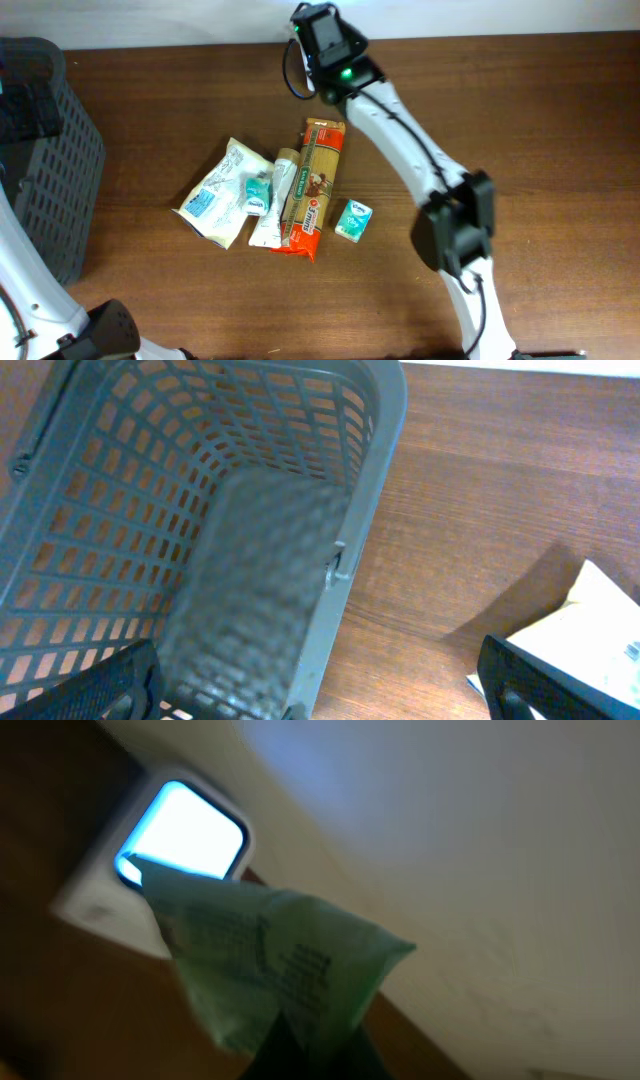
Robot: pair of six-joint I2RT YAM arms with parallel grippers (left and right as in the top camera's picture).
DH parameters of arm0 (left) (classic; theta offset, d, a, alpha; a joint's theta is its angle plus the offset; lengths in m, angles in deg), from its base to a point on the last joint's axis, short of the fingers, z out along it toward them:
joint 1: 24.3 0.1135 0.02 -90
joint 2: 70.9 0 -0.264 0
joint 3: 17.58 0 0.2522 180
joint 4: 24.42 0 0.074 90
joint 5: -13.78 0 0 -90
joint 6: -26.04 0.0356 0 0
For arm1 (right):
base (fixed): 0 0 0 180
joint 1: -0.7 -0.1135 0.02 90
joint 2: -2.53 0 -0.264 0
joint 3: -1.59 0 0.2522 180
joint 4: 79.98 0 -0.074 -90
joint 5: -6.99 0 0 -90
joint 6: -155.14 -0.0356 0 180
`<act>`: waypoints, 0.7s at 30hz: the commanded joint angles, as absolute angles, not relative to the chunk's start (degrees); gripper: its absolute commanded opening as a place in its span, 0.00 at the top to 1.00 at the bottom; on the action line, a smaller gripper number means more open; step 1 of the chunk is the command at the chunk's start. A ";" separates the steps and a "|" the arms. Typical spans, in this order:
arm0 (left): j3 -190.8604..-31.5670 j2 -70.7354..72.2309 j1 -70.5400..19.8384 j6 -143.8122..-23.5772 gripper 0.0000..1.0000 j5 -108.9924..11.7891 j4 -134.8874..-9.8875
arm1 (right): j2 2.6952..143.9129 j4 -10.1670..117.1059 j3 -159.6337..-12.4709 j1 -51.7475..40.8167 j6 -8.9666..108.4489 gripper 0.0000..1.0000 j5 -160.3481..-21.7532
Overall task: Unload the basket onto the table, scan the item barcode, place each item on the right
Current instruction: 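Move the soap bar to the right side and release it on the table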
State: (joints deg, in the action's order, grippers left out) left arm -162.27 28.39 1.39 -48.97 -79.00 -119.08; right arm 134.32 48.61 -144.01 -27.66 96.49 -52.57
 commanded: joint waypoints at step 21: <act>-162.38 28.50 1.74 -49.76 0.01 -78.81 -119.08 | 116.33 27.51 -105.91 16.49 56.28 0.96 -97.84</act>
